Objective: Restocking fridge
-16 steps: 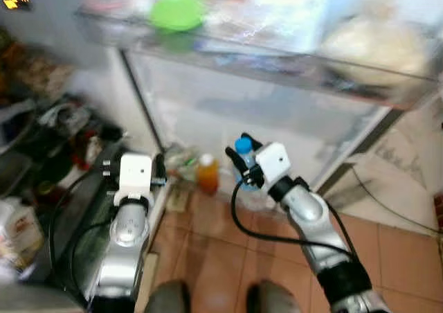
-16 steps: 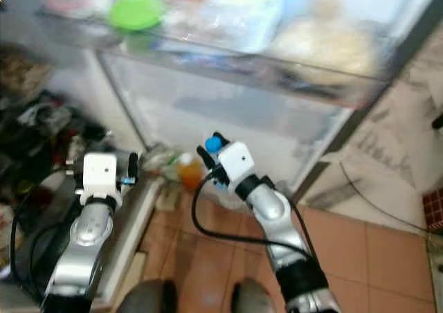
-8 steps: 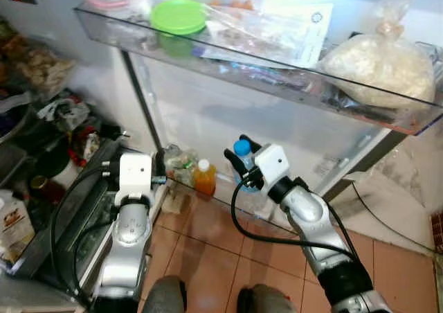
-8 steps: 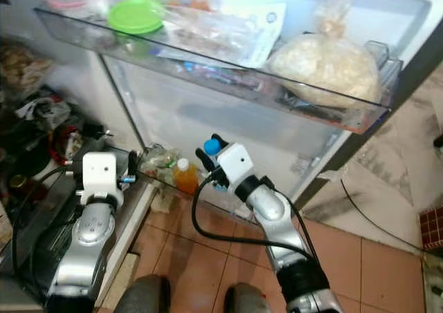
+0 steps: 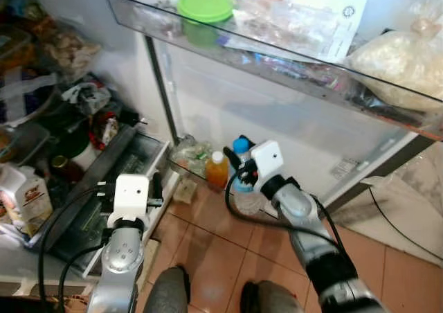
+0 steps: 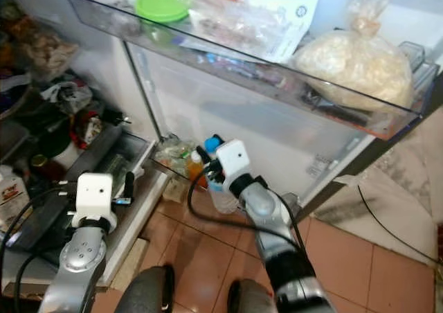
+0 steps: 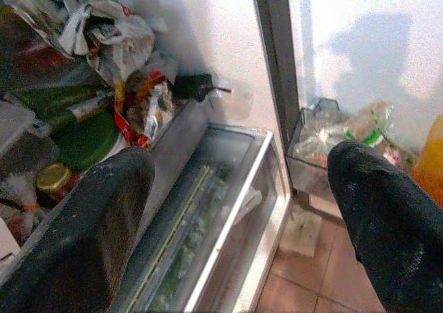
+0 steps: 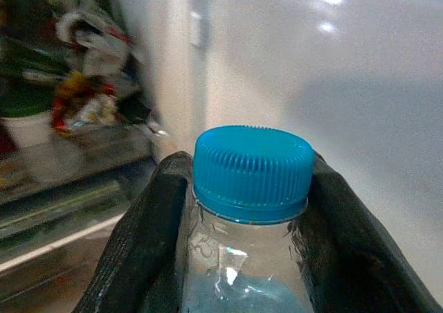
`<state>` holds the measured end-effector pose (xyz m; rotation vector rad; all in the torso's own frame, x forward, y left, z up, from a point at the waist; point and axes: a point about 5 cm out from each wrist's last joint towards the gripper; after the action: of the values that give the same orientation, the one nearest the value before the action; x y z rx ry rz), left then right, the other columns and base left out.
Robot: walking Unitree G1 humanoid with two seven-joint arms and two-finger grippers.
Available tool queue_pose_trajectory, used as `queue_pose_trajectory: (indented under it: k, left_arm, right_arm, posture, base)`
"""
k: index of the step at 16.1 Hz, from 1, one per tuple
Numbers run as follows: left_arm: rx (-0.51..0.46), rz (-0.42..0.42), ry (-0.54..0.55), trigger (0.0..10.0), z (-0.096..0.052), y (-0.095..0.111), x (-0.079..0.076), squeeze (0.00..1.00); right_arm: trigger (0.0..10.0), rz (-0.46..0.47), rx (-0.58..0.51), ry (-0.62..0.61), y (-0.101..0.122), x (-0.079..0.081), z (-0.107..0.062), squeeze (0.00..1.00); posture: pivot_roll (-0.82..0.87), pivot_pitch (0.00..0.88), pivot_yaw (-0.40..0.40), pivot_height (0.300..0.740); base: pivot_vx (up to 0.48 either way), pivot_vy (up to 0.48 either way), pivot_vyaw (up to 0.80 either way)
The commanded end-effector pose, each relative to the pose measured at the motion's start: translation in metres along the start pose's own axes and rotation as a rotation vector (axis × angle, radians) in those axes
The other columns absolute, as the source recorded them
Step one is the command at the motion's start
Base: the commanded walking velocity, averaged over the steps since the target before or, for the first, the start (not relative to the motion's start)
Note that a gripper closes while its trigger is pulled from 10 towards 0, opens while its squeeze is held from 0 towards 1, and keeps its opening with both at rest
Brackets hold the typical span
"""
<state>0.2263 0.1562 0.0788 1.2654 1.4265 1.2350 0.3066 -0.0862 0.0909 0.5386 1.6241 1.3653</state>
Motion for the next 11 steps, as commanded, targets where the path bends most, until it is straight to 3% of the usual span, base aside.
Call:
queue_pose_trajectory:
  k: [1, 5, 11]
  left_arm:
    - [0.005, 0.012, -0.009, 10.0, -0.0037, 0.0013, 0.0000, 0.00]
    - [0.009, 0.008, -0.008, 10.0, -0.0054, 0.0045, -0.0003, 0.00]
    - [-0.005, 0.005, -0.004, 10.0, -0.0017, 0.0090, -0.0033, 0.00]
  right_arm:
    - [10.0, 0.022, -0.018, -0.035, 0.0043, -0.0047, 0.0057, 0.00]
    - [10.0, 0.035, -0.029, -0.052, 0.0053, -0.0078, 0.0121, 0.00]
    - [10.0, 0.054, -0.041, -0.044, 0.0021, -0.0027, 0.0089, 0.00]
  posture:
    - [0.18, 0.225, -0.027, 0.740]
    - [0.19, 0.228, -0.021, 0.740]
    - [0.18, 0.225, -0.017, 0.718]
  base:
    - [0.000, 0.000, 0.00]
    - [0.000, 0.000, 0.00]
    - [0.000, 0.000, 0.00]
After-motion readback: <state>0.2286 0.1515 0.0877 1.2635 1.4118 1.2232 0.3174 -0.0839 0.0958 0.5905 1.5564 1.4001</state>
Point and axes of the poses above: a point about 5 cm out from each wrist's last joint towards the gripper, its own z axis pointing out of the wrist towards the gripper, its own y axis along the axis of the wrist's last joint, x = y × z, and after that the axes turned 13 degrees about -z, right-handed
